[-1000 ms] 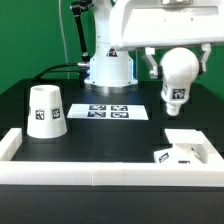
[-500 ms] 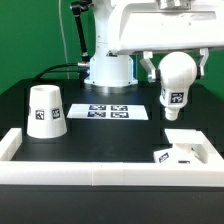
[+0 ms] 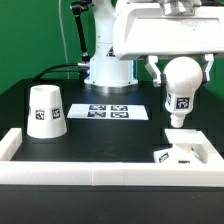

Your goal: Assemble lamp

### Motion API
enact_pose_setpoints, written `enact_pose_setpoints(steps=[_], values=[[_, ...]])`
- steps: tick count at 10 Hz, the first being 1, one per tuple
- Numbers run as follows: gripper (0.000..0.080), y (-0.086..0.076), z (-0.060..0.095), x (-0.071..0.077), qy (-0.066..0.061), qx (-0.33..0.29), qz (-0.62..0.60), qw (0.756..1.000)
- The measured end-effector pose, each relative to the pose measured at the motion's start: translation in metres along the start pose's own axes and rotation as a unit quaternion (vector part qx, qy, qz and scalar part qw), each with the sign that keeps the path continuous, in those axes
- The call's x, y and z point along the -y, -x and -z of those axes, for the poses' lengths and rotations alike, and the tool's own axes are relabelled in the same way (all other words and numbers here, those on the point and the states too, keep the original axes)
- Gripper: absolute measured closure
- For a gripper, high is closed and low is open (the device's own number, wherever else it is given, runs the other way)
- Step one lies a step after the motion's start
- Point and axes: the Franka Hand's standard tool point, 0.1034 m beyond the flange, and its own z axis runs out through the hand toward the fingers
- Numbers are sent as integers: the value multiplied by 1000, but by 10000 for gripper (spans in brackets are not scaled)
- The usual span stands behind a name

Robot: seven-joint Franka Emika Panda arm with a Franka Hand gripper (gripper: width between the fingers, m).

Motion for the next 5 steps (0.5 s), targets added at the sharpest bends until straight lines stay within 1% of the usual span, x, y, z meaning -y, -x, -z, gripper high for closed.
enact_pose_setpoints(steps=[1,2,3,4,5], values=[[220,0,0,-1,4,-11,0,1000],[220,2,-2,4,2,-9,-2,1000],[220,3,-2,7,3,-14,-1,1000],[220,3,-2,10,2,-14,0,1000],[220,5,-4,10,4,-22,1,1000]])
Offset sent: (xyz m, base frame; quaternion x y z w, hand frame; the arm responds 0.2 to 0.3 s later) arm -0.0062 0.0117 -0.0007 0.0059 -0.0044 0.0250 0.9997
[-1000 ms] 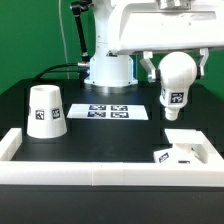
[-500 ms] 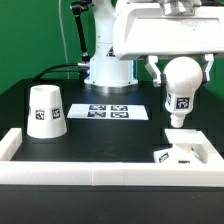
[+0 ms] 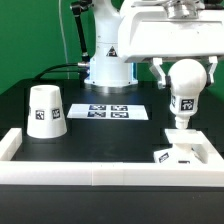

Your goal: Assemble lamp

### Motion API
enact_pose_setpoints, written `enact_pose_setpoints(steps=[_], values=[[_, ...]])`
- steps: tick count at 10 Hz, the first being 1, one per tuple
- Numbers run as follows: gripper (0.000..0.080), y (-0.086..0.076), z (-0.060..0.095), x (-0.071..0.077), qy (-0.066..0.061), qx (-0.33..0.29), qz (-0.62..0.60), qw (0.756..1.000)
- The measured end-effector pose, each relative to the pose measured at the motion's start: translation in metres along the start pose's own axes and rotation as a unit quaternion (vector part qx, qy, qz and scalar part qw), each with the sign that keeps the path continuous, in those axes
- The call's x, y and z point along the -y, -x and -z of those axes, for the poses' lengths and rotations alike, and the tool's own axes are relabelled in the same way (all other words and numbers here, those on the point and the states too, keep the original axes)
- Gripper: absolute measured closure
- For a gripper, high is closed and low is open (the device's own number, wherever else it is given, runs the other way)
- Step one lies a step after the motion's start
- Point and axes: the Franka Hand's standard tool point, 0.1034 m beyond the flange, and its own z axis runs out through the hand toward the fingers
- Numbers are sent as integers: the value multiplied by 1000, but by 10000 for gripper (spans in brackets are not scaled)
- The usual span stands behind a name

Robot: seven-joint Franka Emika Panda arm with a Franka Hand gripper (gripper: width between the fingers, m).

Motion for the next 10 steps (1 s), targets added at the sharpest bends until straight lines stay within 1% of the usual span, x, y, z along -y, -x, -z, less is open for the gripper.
enact_pose_setpoints(steps=[7,10], values=[[220,11,-11,5,-3,11,3,1000],[220,12,-16,5,-4,14,3,1000]])
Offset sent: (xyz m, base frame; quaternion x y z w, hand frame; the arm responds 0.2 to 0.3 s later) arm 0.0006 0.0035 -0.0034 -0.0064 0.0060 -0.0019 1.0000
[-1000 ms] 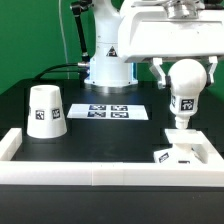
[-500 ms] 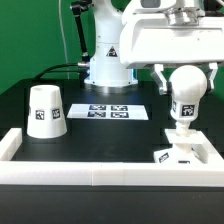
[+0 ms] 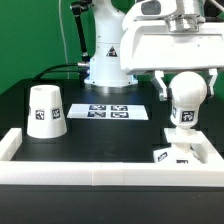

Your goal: Assemble lamp

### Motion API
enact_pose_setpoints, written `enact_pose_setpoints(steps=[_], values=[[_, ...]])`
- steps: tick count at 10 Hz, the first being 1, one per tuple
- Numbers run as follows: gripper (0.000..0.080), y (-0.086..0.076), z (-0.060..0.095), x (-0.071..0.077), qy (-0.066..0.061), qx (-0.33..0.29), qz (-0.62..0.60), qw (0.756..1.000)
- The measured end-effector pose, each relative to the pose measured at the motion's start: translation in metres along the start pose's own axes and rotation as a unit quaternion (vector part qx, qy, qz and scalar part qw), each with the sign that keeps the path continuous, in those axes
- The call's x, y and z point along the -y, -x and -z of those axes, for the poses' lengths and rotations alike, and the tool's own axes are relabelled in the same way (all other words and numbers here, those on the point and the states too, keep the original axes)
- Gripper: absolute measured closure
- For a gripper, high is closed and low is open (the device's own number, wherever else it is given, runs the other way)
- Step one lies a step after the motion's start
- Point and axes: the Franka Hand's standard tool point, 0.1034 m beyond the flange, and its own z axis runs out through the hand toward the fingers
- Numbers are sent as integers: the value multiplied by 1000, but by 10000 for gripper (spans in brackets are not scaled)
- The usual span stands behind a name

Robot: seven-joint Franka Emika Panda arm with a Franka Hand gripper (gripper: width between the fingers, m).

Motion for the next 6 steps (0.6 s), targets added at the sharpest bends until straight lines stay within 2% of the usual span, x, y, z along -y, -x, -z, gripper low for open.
enact_pose_setpoints(steps=[3,6], values=[[220,5,-6,3,3,-8,2,1000],[220,7,-3,8,14,-46,9,999]])
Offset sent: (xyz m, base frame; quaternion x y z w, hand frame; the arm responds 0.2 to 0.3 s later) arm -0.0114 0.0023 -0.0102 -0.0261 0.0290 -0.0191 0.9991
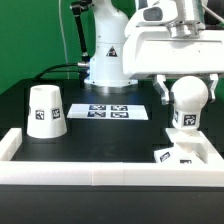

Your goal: Assemble lamp

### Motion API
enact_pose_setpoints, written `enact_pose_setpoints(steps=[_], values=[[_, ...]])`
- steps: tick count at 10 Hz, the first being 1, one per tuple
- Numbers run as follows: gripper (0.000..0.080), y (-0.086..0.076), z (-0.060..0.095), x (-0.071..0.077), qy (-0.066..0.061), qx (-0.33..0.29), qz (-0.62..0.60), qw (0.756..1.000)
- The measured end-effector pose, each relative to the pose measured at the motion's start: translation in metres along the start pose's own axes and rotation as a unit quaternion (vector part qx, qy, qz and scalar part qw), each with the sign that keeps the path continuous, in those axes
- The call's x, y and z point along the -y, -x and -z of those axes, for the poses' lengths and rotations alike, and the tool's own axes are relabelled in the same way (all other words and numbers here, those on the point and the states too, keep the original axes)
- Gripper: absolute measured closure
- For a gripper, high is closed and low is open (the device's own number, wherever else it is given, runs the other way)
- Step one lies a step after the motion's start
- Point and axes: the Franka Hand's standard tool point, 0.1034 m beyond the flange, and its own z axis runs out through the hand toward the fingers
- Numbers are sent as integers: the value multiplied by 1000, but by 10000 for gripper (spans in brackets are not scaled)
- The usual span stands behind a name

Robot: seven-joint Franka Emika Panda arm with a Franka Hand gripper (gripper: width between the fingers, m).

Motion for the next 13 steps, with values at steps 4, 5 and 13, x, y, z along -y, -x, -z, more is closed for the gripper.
enact_pose_setpoints(steps=[4,5,13], values=[[122,2,0,0,2,-3,0,1000],[103,2,0,0,2,-3,0,1000],[101,-13,22,-6,-5,13,0,1000]])
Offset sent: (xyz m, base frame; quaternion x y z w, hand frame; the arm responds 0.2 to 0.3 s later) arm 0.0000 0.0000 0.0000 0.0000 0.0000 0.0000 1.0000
